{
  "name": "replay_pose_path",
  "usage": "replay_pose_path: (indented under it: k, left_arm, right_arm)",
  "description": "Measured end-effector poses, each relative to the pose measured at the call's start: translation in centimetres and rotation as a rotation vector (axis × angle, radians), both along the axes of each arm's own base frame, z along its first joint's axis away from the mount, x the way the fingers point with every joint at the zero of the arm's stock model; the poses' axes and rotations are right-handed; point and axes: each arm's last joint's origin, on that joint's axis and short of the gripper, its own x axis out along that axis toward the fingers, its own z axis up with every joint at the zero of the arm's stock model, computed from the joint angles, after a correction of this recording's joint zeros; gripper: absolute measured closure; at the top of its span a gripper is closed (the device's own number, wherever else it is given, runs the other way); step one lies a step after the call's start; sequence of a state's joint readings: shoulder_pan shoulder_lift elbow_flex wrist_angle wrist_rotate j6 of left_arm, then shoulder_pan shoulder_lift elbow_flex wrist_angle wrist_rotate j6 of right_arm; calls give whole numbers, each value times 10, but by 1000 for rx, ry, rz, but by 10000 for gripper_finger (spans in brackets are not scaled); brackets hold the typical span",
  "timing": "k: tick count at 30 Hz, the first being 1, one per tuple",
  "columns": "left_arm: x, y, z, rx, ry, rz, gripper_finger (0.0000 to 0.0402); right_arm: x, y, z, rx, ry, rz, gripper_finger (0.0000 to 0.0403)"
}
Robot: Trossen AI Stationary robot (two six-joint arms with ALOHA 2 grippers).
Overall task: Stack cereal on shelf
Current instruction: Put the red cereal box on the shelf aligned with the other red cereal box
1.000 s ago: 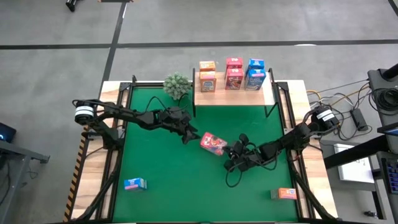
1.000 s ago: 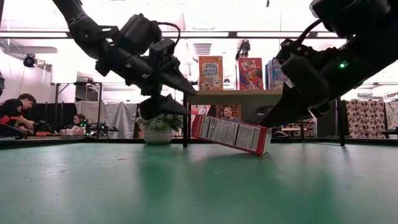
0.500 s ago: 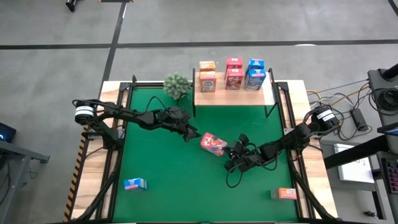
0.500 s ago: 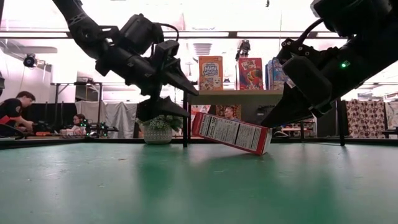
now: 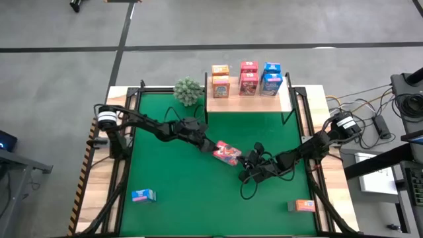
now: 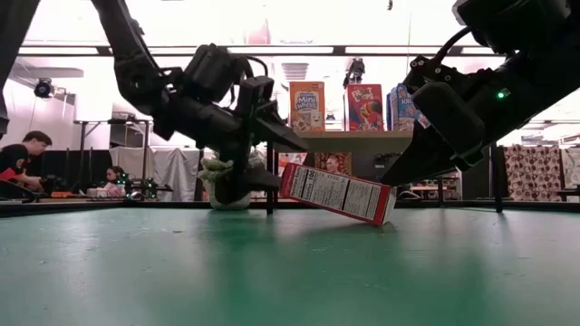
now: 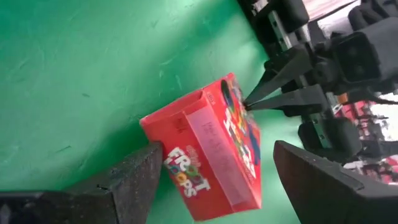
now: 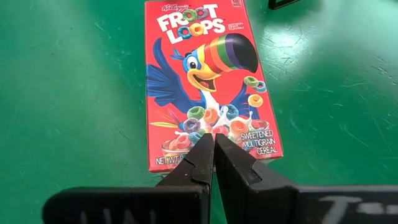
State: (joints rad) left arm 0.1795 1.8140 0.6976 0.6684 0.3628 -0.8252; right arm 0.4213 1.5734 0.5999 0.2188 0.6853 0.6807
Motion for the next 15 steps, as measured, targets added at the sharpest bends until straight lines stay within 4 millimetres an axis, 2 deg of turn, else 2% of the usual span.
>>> replay_pose_path:
  k: [7,15]
  left_arm:
    - [4,-1,-13,-42,-11,12,110]
    - [7,-2,-10,-34,-63,-9,132]
  right_arm:
    - [0,1,0,8,0,7,394]
    - [0,1,0,4,6,7,394]
